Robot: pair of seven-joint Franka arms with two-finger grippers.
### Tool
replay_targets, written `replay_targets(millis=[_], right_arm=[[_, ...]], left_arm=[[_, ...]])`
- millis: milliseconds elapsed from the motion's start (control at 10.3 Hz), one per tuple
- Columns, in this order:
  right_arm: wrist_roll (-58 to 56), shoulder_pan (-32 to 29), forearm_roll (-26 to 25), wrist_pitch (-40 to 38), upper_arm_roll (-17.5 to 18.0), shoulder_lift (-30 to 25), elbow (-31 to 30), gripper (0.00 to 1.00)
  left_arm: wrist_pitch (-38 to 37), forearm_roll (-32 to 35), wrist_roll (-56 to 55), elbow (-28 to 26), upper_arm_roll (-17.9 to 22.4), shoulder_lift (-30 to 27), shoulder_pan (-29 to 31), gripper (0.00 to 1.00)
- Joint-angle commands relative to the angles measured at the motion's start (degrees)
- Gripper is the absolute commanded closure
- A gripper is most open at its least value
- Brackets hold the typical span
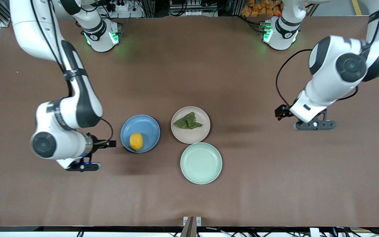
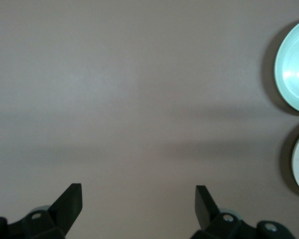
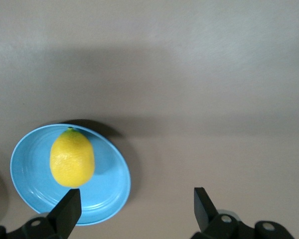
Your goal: Place lemon and lettuce in plates
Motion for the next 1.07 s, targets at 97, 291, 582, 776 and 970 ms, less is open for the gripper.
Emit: replay_targets(millis=[97, 291, 582, 776, 970], right_arm=[[-4.1, -4.2, -0.9, -1.5, 0.8, -5.5, -0.2, 0.0], [-5.3, -5.2, -1.1, -1.7, 0.8, -8.2, -0.3, 0.0], [-8.2, -6.7, -1.3, -6.1, -0.1, -13.1, -0.7, 0.0], [-13.6, -6.6, -1.3, -6.6, -2.9, -17.4, -3.3, 0.0], [-15.2, -7.3, -1.2, -6.6, -4.1, -23.5, -8.9, 0.0]], left_arm=[[-8.6, -1.7, 9.1, 7.0, 3.1, -3.0, -1.5, 0.0], [-12.1, -1.2, 13.4, 10.6, 3.6, -4.6, -1.0, 0.0], [-20.2, -1.9, 13.3, 15.1, 4.6, -6.3, -1.3, 0.0], [-24.5, -4.6, 13.2, 19.3, 4.7, -6.2, -0.9, 0.0], [-27.1, -5.6, 12.8, 20.3, 4.6, -6.1, -0.4, 0.0]])
